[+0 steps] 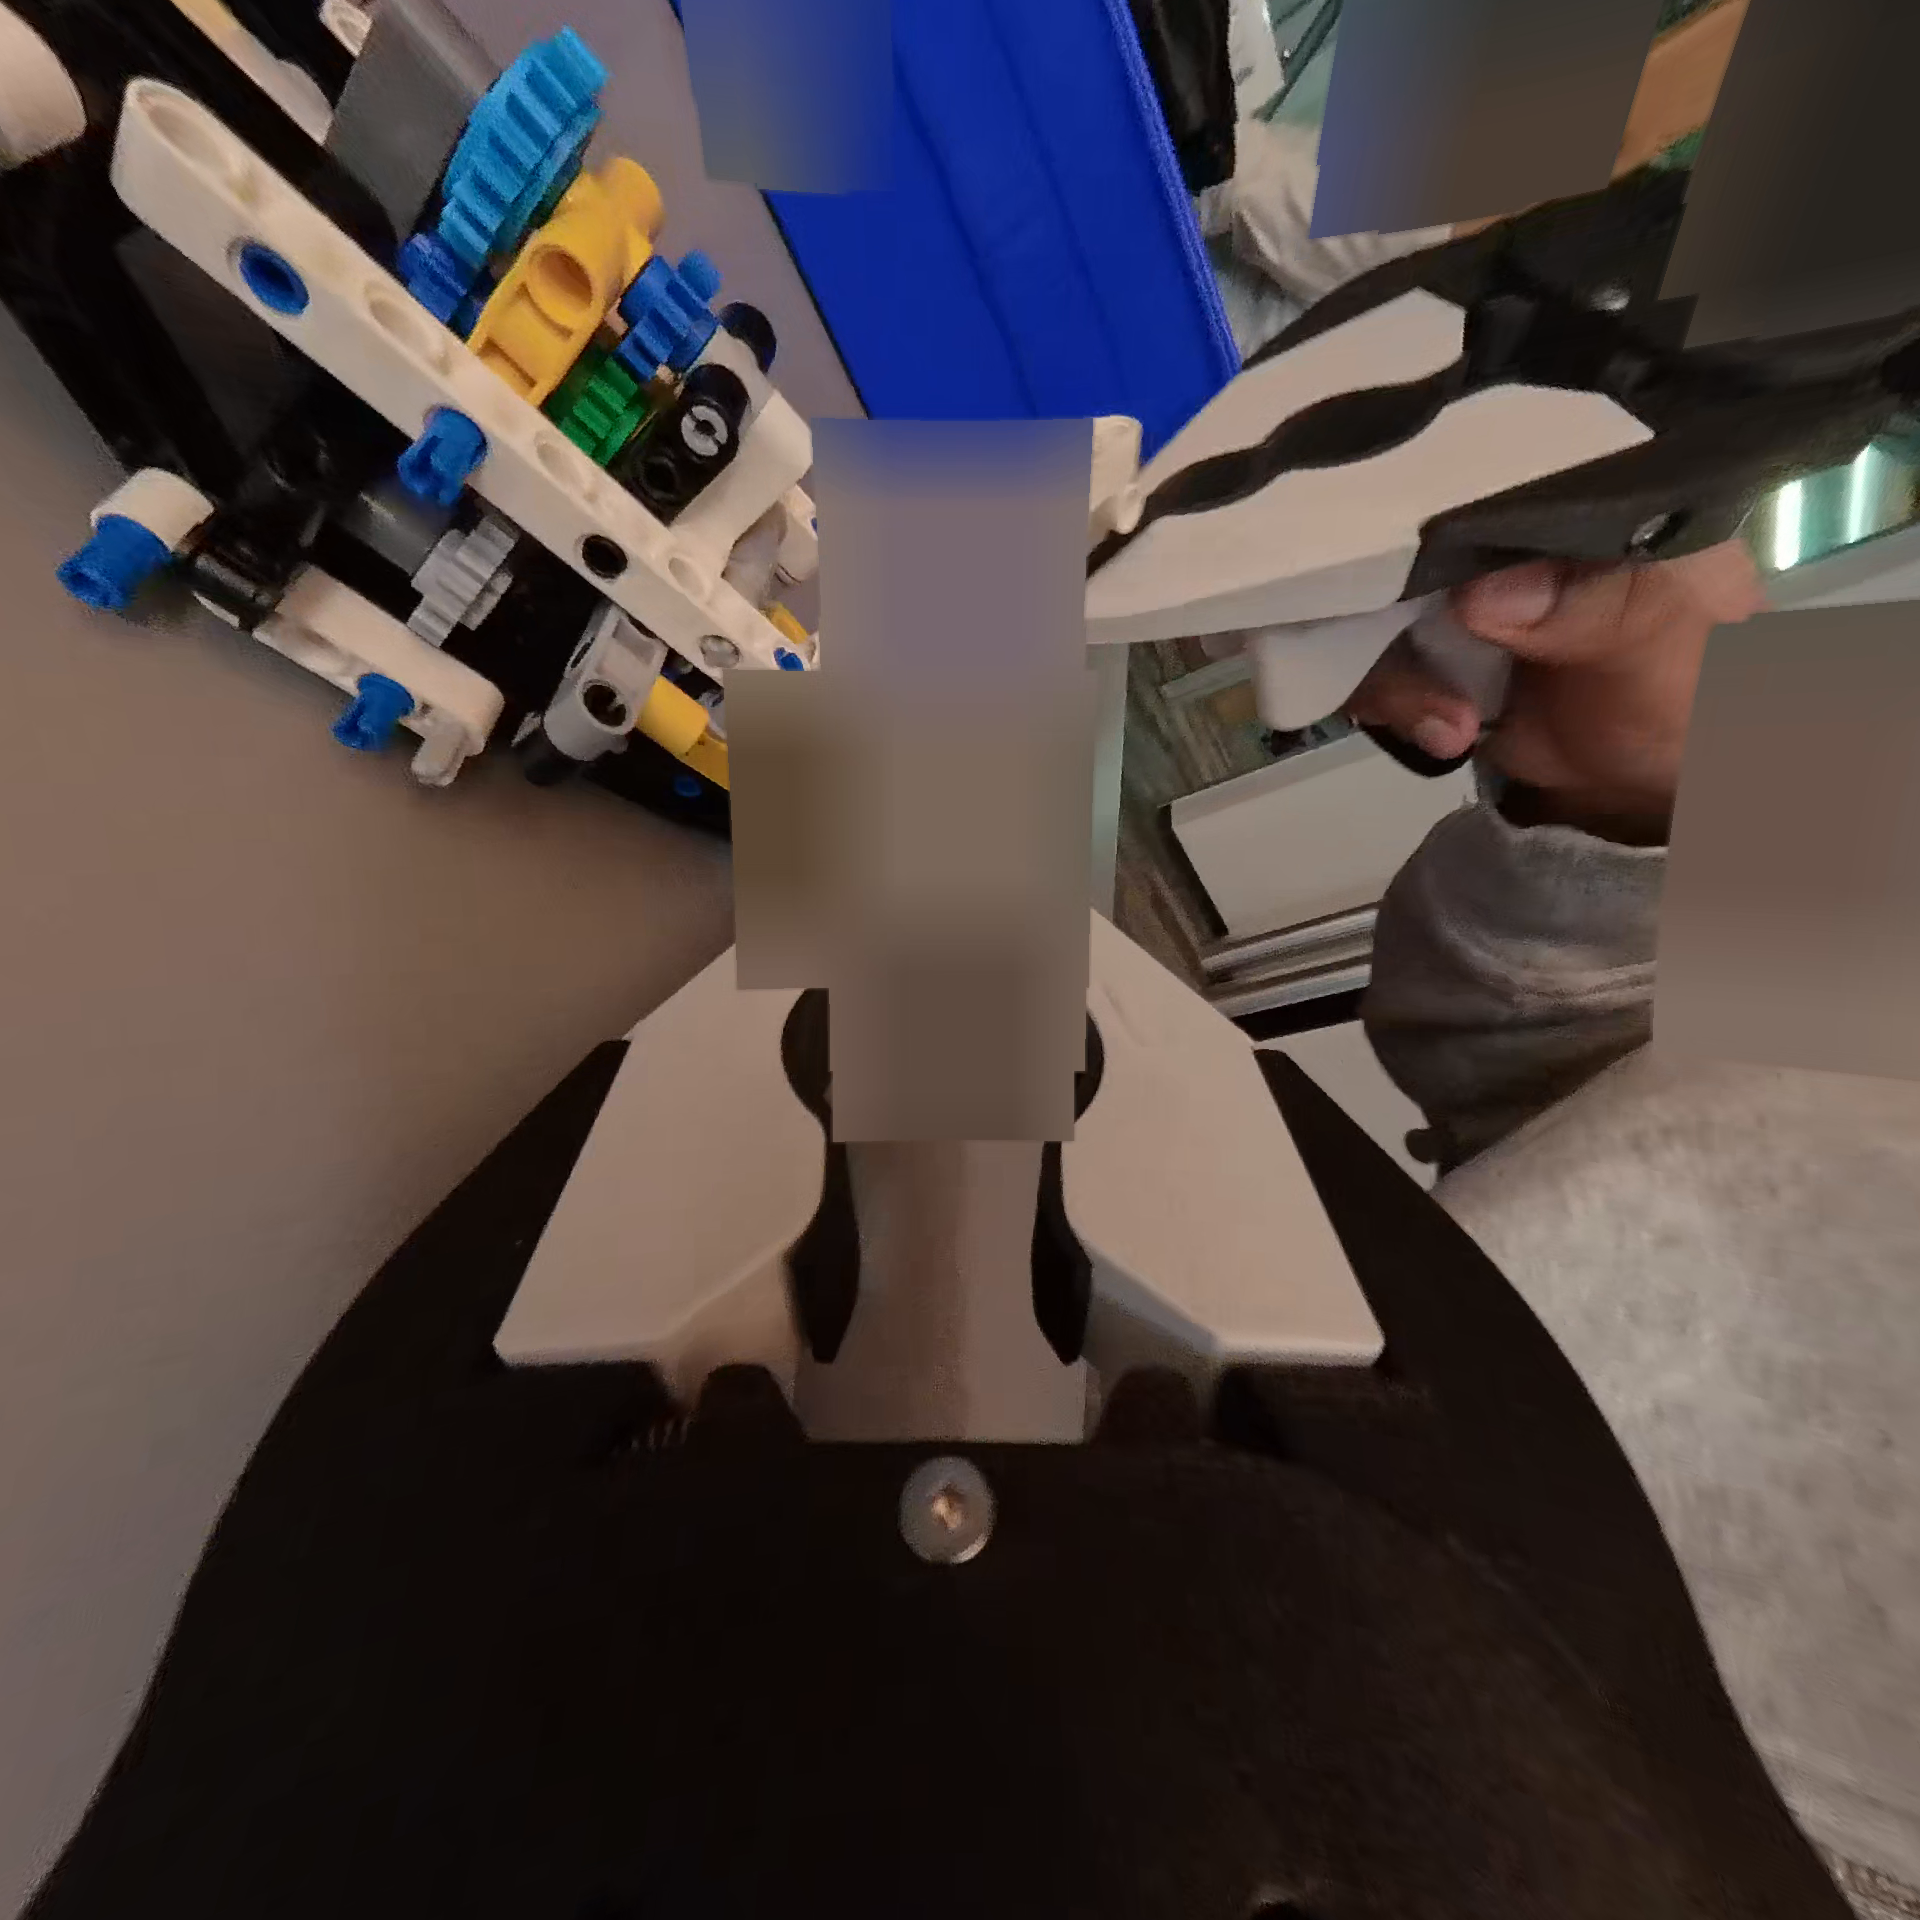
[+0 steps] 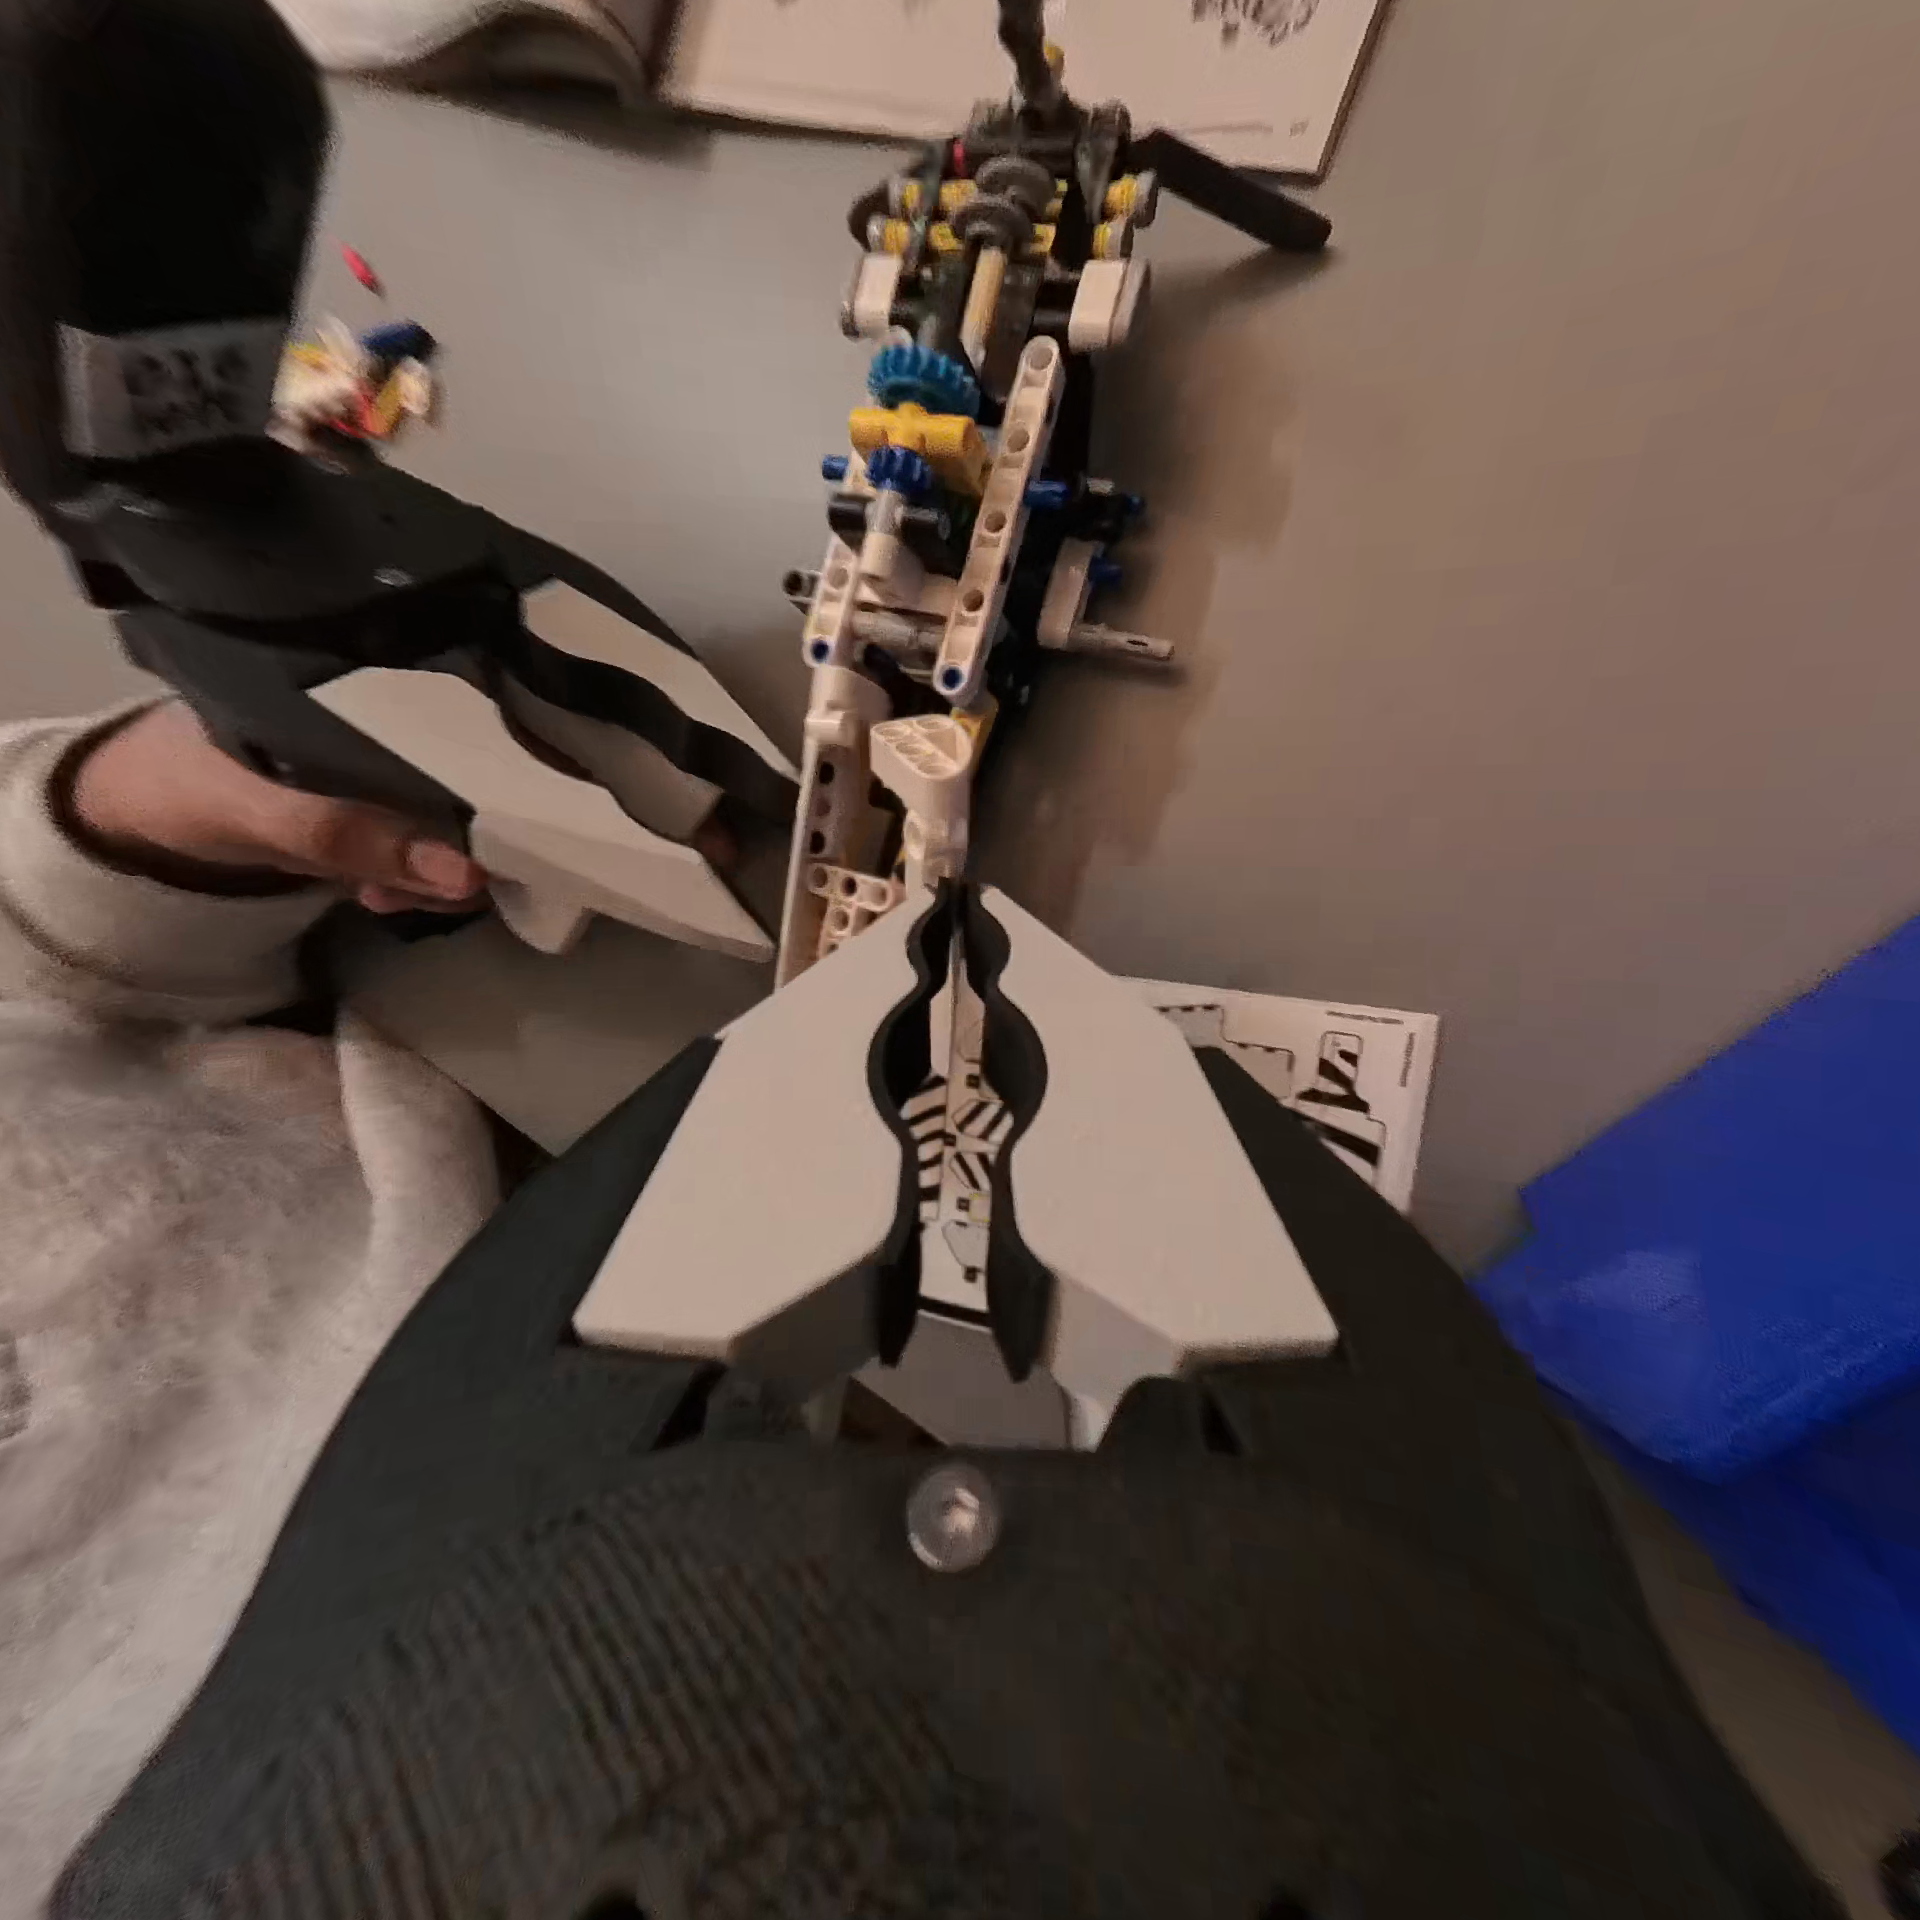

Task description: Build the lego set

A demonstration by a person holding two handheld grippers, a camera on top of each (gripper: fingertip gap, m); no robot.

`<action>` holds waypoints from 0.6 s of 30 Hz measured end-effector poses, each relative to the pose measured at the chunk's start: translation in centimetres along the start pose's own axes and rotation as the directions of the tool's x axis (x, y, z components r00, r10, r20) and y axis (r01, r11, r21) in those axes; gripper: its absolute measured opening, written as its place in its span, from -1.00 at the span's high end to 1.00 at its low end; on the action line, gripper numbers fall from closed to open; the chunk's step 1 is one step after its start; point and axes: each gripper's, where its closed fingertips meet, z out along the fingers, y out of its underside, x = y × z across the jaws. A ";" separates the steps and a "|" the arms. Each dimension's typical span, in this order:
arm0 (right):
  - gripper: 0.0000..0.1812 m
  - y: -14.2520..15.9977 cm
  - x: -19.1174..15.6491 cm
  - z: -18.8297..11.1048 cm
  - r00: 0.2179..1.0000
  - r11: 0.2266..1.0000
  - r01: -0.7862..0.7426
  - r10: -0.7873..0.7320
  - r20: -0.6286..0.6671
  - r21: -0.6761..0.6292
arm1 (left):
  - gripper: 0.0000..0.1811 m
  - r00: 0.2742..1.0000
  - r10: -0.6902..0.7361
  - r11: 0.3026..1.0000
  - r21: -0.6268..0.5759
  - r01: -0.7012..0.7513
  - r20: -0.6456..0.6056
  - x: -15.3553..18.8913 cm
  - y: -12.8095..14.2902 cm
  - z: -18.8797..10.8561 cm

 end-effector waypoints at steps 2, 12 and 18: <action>1.00 0.2 0.5 0.6 0.998 0.994 0.004 -0.011 -0.065 -0.105 | 0.72 1.000 -0.017 1.000 0.012 0.017 -0.014 -0.1 0.0 -0.1; 1.00 0.7 -0.1 1.0 0.985 0.902 -0.169 0.138 -0.106 -0.397 | 0.69 1.000 -0.008 1.000 0.029 0.008 -0.015 -0.1 -0.1 -0.5; 1.00 -1.3 -1.9 0.4 0.985 0.966 -0.165 0.173 0.026 -0.197 | 0.74 0.997 0.071 0.966 0.246 -0.075 0.024 0.5 -3.5 -3.8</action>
